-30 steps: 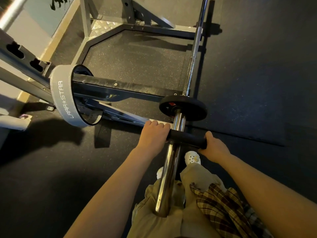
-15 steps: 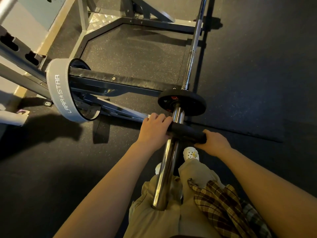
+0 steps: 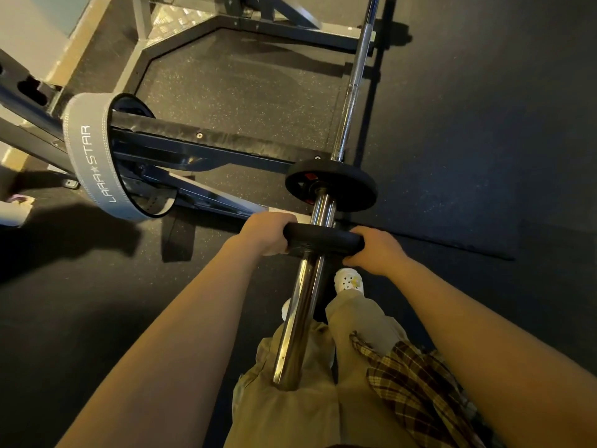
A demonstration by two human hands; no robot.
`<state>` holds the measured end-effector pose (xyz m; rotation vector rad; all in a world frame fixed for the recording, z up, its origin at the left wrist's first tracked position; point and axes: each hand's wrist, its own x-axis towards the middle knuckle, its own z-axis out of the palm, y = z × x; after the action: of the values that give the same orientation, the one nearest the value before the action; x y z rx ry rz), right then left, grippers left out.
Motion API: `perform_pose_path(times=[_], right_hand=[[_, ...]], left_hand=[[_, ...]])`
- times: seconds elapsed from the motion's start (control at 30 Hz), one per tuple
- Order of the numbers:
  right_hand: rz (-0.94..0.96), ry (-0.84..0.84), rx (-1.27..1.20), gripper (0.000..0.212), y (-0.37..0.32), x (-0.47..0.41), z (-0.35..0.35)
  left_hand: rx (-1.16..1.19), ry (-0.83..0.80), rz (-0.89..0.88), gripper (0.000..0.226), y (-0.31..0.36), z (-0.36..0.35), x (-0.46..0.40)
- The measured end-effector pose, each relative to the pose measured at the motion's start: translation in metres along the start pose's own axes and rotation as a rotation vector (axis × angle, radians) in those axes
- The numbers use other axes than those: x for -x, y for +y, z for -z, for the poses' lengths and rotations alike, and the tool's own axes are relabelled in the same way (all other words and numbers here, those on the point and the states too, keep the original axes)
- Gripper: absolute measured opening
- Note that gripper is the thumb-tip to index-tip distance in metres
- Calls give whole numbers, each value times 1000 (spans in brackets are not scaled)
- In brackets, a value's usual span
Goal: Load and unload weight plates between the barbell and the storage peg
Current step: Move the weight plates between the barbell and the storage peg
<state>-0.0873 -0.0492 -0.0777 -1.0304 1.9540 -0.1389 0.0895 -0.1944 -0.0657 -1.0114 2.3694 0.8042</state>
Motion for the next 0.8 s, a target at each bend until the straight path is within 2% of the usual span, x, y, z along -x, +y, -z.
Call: perform_pose_path(times=[0.23, 0.37, 0.57, 0.67, 0.73, 0.8], right_hand=[[5, 42, -40, 50, 11, 13, -17], [66, -56, 81, 54, 5, 15, -7], [164, -159, 316, 42, -13, 9, 1], [115, -94, 181, 47, -5, 14, -10], [66, 61, 25, 53, 2, 25, -29], [0, 161, -136, 49, 5, 37, -44]], left_hand=[[-119, 23, -87, 38, 9, 7, -3], [-90, -4, -75, 40, 4, 2, 9], [41, -23, 6, 45, -9, -15, 26], [48, 6, 15, 40, -6, -15, 27], [23, 38, 0, 37, -1, -16, 29], [-34, 60, -39, 36, 6, -12, 28]])
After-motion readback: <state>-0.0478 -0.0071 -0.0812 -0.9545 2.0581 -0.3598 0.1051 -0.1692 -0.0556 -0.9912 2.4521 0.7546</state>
